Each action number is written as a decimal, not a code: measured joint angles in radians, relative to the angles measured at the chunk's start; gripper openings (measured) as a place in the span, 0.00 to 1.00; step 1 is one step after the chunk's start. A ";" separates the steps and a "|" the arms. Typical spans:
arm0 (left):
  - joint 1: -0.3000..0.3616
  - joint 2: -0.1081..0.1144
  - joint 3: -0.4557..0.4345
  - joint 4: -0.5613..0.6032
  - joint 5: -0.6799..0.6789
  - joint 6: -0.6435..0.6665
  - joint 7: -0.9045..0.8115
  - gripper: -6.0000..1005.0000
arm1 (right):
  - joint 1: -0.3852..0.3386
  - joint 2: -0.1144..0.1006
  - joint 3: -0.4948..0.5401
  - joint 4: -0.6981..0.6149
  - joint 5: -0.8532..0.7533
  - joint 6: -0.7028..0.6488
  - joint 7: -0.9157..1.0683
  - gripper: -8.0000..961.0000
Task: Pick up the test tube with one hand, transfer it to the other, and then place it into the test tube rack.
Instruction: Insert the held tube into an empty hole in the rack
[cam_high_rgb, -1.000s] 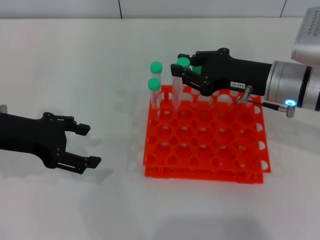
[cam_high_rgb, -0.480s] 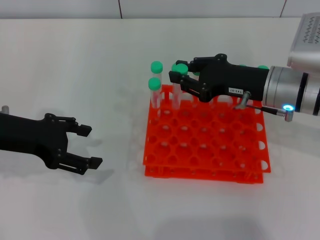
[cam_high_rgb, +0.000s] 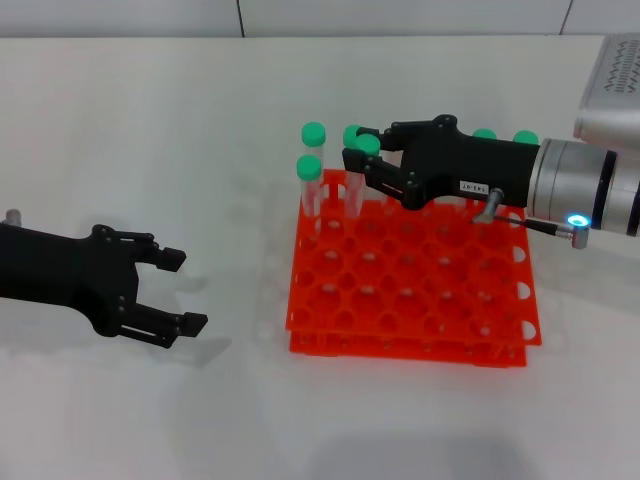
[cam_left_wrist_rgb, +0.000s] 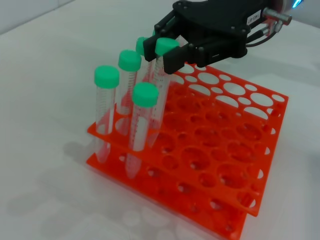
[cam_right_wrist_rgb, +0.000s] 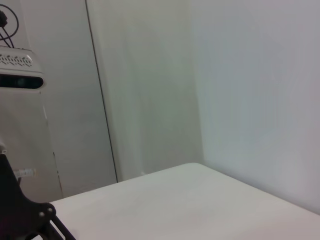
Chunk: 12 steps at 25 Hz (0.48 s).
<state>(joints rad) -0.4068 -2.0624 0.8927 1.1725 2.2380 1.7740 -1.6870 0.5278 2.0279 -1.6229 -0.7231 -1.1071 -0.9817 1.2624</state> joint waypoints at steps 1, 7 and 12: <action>0.000 0.000 0.000 -0.002 0.000 0.000 0.000 0.88 | 0.000 0.000 0.000 0.002 0.000 0.000 0.000 0.28; -0.003 -0.001 0.000 -0.012 0.000 -0.001 0.000 0.88 | 0.002 0.000 0.000 0.012 0.000 0.000 -0.001 0.28; -0.003 -0.001 0.000 -0.014 0.000 -0.001 0.001 0.88 | 0.002 0.000 0.000 0.014 0.000 0.000 -0.002 0.28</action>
<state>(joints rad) -0.4095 -2.0632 0.8927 1.1588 2.2380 1.7732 -1.6860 0.5297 2.0279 -1.6229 -0.7096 -1.1076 -0.9817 1.2609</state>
